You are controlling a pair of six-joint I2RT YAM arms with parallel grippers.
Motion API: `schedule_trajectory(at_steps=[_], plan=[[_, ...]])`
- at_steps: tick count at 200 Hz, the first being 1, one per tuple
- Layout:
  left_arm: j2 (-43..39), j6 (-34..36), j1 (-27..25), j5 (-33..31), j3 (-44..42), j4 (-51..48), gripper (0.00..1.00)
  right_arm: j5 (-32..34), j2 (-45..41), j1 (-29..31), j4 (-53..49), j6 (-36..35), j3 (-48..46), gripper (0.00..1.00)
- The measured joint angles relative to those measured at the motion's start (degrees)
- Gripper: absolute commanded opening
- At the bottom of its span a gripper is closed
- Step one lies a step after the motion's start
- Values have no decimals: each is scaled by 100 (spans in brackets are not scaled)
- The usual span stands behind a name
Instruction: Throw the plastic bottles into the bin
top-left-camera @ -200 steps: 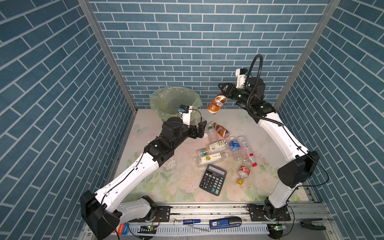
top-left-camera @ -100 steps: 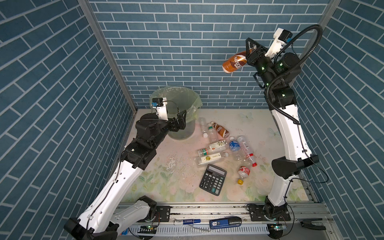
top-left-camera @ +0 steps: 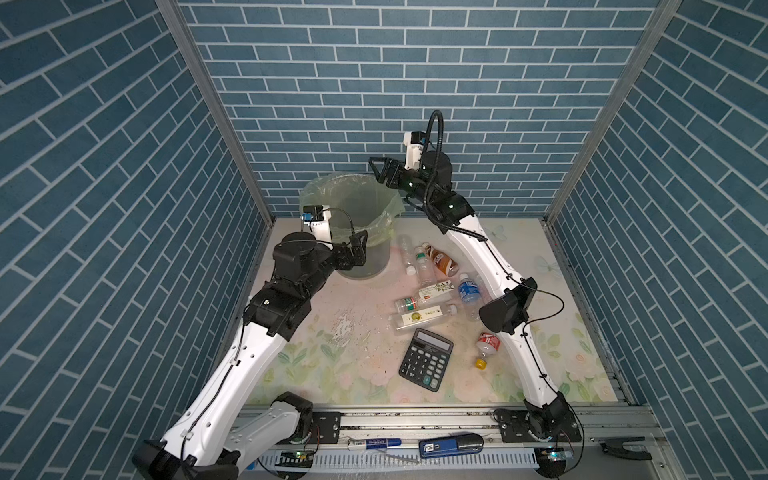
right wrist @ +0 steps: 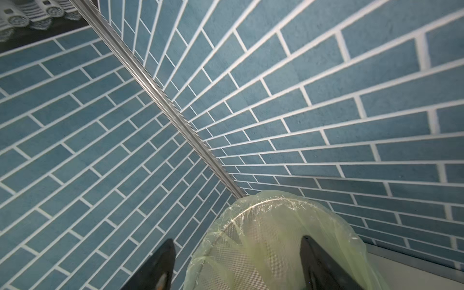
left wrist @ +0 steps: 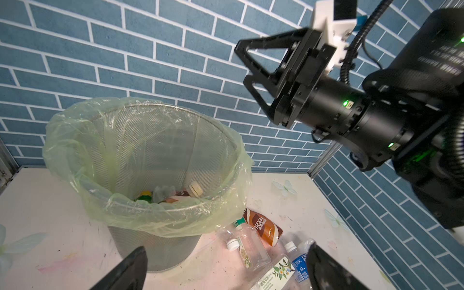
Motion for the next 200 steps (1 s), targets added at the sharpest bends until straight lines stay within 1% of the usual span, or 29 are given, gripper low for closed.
schedule_trajectory(at_steps=[29,49,80,106,128,151,180,200], plan=[[-13,-39,0,42,-52,-13,99,17,-350,-133,15,-55,0,91],[-11,-52,4,90,-55,-26,99,20,-584,-223,13,-120,-2,99],[-13,-90,4,127,-103,-42,99,15,-944,-361,-28,-192,-275,99],[-11,-149,4,184,-151,-57,99,-9,-1333,-507,-308,-203,-817,99],[26,-199,0,284,-153,-52,99,0,-1902,-726,-501,-297,-1744,99],[142,-214,-90,369,-155,-42,99,42,-2774,-949,-566,-402,-3259,99],[404,-162,-468,400,-155,-39,99,201,-3960,-1189,-535,-549,-5123,99],[601,-96,-802,350,-157,-50,99,321,-4758,-1261,-503,-658,-6216,99]])
